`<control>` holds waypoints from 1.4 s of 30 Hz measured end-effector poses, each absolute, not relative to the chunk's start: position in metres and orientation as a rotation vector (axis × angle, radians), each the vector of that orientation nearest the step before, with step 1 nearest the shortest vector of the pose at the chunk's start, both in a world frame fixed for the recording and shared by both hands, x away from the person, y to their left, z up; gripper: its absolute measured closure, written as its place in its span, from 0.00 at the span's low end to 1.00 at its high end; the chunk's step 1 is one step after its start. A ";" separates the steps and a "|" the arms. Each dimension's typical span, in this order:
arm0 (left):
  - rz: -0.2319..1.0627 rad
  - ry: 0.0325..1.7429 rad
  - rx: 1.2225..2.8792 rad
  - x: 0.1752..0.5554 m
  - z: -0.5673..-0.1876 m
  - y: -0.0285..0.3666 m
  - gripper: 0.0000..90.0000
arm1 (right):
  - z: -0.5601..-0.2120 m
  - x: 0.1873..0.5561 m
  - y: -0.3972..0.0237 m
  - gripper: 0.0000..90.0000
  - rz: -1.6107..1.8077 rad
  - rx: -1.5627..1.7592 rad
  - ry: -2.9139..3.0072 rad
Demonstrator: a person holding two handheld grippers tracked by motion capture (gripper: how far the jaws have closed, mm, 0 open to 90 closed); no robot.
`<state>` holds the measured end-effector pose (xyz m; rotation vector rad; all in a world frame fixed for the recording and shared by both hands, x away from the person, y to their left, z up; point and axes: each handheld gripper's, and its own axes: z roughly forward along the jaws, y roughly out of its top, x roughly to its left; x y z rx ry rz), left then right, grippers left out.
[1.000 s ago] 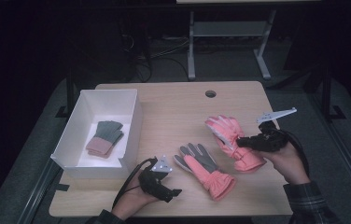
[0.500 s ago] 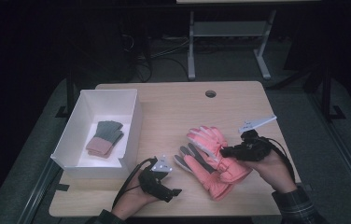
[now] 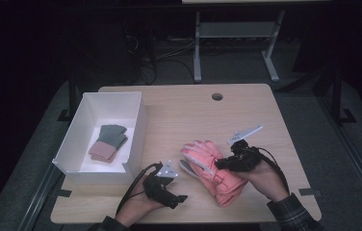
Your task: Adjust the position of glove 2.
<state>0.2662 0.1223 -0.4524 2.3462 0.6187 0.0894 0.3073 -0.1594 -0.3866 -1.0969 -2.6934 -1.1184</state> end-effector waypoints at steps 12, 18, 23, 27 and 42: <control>0.086 0.622 2.344 0.265 -0.454 0.120 0.17 | -0.404 0.310 -0.143 0.94 -1.002 -1.087 -2.769; 0.094 0.618 2.334 0.264 -0.453 0.121 0.20 | -0.398 0.309 -0.150 0.75 -1.076 -1.074 -2.746; 0.102 0.640 2.328 0.264 -0.451 0.122 0.25 | -0.385 0.307 -0.163 0.64 -1.193 -1.050 -2.711; 0.074 0.715 2.296 0.265 -0.448 0.125 0.44 | -0.376 0.304 -0.180 0.78 -1.300 -1.063 -2.763; 0.050 0.740 2.319 0.267 -0.440 0.126 1.00 | -0.420 0.296 -0.236 1.00 -1.306 -1.139 -2.844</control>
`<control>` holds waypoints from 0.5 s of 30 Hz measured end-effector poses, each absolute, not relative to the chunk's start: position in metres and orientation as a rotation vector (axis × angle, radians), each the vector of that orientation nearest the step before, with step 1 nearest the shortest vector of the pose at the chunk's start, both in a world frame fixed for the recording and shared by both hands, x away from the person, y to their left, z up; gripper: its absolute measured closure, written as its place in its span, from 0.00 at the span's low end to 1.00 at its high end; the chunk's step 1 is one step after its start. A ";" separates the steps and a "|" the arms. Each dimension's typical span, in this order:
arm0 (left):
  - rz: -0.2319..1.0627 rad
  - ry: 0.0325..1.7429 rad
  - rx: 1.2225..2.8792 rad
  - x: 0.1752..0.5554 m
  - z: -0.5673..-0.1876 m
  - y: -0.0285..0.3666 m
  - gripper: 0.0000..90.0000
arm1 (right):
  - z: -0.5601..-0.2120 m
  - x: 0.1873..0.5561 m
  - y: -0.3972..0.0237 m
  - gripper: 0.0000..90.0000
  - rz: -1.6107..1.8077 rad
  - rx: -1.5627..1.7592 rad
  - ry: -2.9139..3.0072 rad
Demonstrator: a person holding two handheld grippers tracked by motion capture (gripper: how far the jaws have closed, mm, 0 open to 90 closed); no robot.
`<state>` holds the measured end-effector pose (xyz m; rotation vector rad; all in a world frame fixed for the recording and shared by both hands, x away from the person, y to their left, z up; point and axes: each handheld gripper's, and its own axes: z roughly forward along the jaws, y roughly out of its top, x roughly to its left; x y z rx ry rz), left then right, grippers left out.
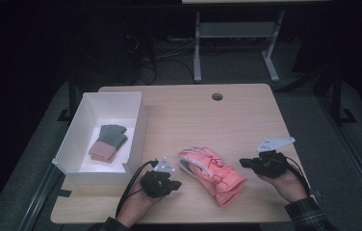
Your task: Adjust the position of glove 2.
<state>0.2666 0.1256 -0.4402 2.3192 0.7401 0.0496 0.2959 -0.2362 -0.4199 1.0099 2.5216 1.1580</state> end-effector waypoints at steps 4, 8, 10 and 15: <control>0.045 0.736 2.314 0.269 -0.440 0.114 1.00 | -0.439 0.285 -0.247 1.00 1.111 1.050 2.546; 0.039 0.741 2.316 0.274 -0.442 0.102 1.00 | -0.445 0.280 -0.249 1.00 1.114 1.069 2.580; 0.031 0.735 2.329 0.278 -0.444 0.096 1.00 | -0.448 0.278 -0.248 1.00 1.122 1.067 2.599; 0.013 0.735 2.340 0.282 -0.450 0.086 1.00 | -0.453 0.279 -0.245 1.00 1.110 1.068 2.641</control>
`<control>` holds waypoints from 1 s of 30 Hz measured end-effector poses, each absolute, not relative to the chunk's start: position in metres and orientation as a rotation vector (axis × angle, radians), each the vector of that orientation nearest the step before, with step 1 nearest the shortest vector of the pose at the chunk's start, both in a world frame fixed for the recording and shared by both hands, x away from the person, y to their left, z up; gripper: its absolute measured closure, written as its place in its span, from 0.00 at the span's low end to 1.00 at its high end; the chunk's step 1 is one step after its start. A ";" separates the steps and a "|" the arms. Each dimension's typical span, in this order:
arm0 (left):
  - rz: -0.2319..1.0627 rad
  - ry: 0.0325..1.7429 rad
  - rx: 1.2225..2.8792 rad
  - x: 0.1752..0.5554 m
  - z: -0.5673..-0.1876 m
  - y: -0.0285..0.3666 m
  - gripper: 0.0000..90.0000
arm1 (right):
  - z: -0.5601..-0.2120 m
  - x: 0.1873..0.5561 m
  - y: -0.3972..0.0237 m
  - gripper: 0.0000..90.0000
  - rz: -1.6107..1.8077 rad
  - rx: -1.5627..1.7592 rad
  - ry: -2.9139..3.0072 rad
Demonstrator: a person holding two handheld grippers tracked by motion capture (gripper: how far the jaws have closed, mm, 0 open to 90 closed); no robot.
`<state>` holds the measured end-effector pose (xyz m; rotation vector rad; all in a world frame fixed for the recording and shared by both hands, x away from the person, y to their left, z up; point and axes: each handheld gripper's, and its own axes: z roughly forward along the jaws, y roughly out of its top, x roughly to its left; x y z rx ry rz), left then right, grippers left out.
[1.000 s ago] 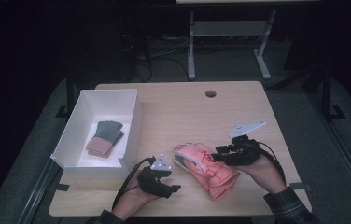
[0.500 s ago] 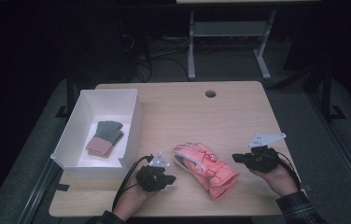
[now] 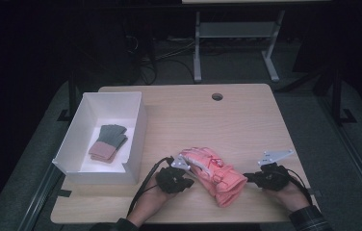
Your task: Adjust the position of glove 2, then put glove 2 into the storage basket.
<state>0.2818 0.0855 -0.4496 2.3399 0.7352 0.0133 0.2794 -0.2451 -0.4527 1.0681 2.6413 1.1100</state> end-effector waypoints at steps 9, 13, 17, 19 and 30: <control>0.009 0.732 2.340 0.294 -0.450 0.079 1.00 | -0.458 0.280 -0.241 1.00 1.103 1.031 2.690; 0.009 0.748 2.330 0.302 -0.450 0.075 1.00 | -0.457 0.275 -0.237 1.00 1.144 1.016 2.704; 0.017 0.759 2.322 0.307 -0.450 0.075 1.00 | -0.457 0.272 -0.234 1.00 1.152 1.003 2.721; 0.014 0.772 2.312 0.310 -0.450 0.075 1.00 | -0.457 0.270 -0.231 1.00 1.166 0.993 2.731; 0.023 0.753 2.310 0.327 -0.449 0.077 1.00 | -0.458 0.259 -0.202 1.00 1.211 0.942 2.794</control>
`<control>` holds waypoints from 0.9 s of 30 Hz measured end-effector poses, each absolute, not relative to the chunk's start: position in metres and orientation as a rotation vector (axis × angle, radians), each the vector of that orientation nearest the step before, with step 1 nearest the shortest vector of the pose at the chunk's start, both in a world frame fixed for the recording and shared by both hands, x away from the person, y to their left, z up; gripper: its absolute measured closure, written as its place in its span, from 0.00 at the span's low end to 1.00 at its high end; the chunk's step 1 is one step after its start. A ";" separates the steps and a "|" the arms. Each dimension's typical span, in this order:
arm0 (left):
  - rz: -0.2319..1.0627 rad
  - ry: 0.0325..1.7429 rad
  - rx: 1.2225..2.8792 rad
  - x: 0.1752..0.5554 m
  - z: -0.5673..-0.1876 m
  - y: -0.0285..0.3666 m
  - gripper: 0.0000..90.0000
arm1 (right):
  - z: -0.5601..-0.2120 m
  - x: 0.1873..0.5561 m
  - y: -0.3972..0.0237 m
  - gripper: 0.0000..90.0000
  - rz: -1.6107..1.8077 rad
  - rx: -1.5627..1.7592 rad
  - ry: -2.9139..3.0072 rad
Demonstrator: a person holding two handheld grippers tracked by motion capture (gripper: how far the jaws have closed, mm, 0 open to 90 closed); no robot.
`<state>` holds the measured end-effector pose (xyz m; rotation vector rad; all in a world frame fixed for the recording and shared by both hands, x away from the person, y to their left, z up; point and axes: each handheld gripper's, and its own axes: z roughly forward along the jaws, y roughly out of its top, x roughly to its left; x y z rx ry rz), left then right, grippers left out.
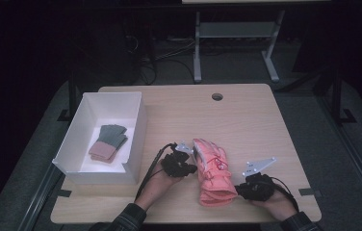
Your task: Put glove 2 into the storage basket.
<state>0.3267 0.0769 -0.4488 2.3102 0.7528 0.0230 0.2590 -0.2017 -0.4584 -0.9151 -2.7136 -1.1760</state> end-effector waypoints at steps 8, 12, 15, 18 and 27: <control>0.002 0.759 2.276 0.337 -0.450 0.074 1.00 | -0.461 0.252 -0.184 1.00 -1.167 -0.860 -2.699; 0.005 0.751 2.278 0.339 -0.449 0.075 1.00 | -0.462 0.249 -0.172 1.00 -1.160 -0.825 -2.694; 0.001 0.751 2.275 0.340 -0.449 0.075 1.00 | -0.463 0.248 -0.164 1.00 -1.163 -0.806 -2.690; -0.001 0.761 2.261 0.339 -0.448 0.075 1.00 | -0.462 0.244 -0.148 1.00 -1.164 -0.753 -2.691; 0.026 0.775 2.249 0.338 -0.443 0.088 1.00 | -0.442 0.244 -0.181 1.00 -1.244 -0.883 -2.734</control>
